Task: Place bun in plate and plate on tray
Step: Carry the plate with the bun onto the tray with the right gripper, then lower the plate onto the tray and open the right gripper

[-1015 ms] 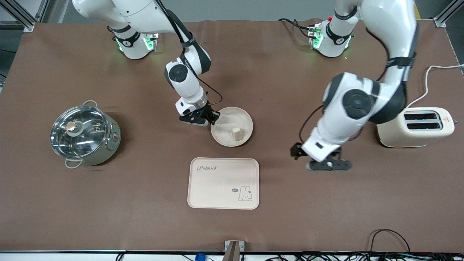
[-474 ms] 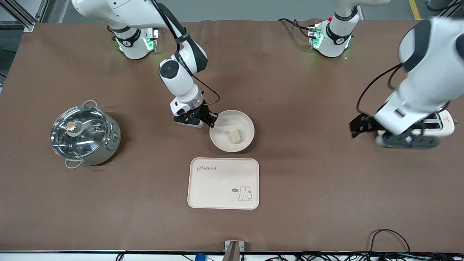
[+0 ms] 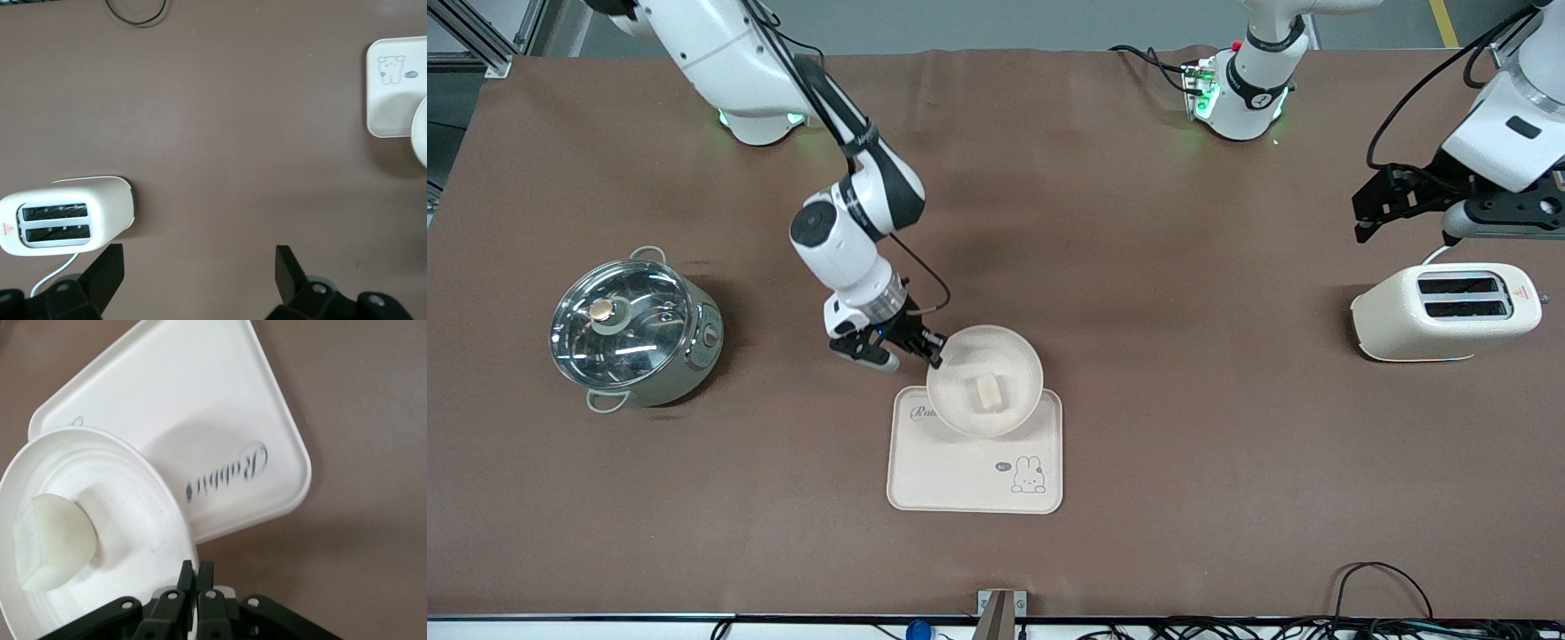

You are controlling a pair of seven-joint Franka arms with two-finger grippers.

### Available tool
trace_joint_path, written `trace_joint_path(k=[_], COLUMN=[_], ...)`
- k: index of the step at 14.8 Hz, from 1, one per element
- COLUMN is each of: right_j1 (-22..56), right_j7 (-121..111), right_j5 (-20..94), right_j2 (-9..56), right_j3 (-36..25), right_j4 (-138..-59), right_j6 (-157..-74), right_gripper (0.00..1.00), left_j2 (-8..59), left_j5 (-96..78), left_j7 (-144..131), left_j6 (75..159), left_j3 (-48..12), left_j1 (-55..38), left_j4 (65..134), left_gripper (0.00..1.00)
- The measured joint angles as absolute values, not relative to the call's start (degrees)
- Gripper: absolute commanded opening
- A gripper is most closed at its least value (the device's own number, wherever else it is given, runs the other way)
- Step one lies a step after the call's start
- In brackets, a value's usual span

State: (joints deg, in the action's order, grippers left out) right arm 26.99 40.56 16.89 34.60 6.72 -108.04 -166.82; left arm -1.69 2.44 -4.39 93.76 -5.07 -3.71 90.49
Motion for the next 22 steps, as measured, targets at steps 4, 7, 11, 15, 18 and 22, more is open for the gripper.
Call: trace_joint_path(k=[4,7,11,15,18,22], right_j1=[24.4,23.6,23.5,23.3,23.0,22.1], right_j7=[36.4,32.9,31.0,30.0,29.7,29.7], right_j5=[16.9,16.9,16.9,16.9,16.9,16.9], right_j2=[43.1,45.9,46.8,49.8,51.4,51.7], right_j3=[6.7,6.7,6.8,6.8,6.9,7.2], right_j4=[-97.0,-92.7,-91.4,-87.1,-84.1,-83.0], right_j6=[-162.9,-159.4,-158.6,-157.3,-155.4,-153.2], right_gripper=[0.0,0.0,0.0,0.0,0.0,0.01], left_j2=[-0.4,-0.3,-0.2,0.1,0.2,0.2], left_j5=[2.4,2.1,2.0,2.0,2.0,1.1], left_j7=[-3.4,-3.4,-3.4,-3.4,-3.4,-3.4], left_j6=[94.2,94.2,94.2,94.2,94.3,94.7], left_j3=[-5.1,-5.4,-5.6,-5.6,-5.5,-5.5], left_j1=[-2.6,-2.8,-3.0,-2.7,-2.4,-2.4], left_j4=[90.8,90.2,89.9,89.9,89.9,89.9], left_gripper=[1.0,1.0,1.0,1.0,1.0,1.0])
